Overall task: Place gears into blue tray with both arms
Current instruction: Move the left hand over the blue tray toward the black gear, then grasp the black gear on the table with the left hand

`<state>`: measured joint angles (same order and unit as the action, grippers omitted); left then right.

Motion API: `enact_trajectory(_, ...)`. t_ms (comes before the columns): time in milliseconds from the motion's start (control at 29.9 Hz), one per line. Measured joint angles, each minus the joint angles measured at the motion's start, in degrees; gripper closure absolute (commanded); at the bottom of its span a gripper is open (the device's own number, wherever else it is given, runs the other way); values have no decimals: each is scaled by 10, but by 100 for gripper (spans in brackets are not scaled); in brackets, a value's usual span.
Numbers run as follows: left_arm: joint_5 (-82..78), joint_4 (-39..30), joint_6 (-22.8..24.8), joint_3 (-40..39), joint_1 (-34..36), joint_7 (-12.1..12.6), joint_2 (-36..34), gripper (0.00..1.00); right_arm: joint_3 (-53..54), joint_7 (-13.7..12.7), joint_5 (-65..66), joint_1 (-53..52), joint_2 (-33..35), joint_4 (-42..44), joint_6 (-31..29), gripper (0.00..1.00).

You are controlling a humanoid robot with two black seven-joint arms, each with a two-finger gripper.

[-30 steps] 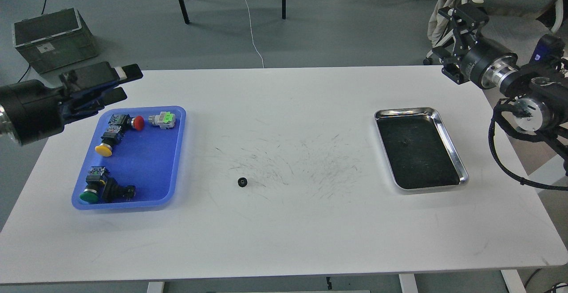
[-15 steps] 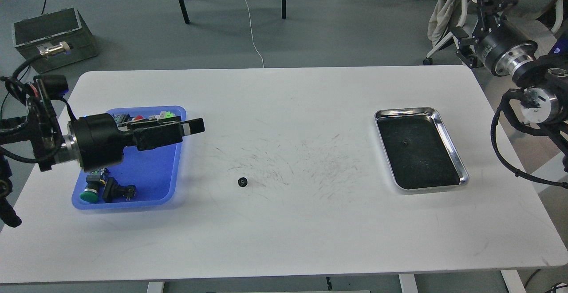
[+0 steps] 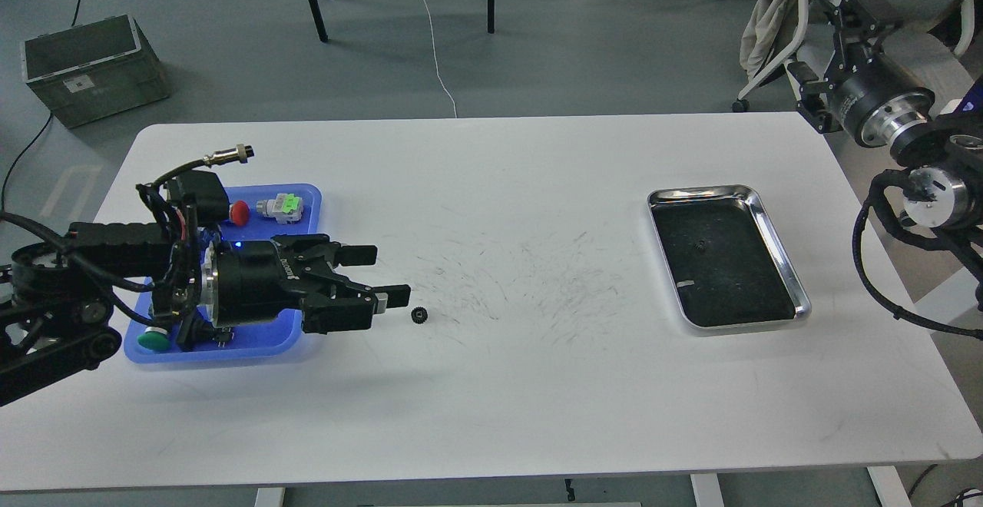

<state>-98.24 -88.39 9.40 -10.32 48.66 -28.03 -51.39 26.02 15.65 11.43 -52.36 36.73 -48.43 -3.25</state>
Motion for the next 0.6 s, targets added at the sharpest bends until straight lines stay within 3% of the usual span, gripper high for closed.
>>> enact_trajectory(234,-120,78,3,1,49,0,99,9,-3,-1,1,-2,9,-2,-1,4)
enact_trajectory(602,-260,133,2,27,55,0,179,13,38,-1,0,6,22,8,5,4)
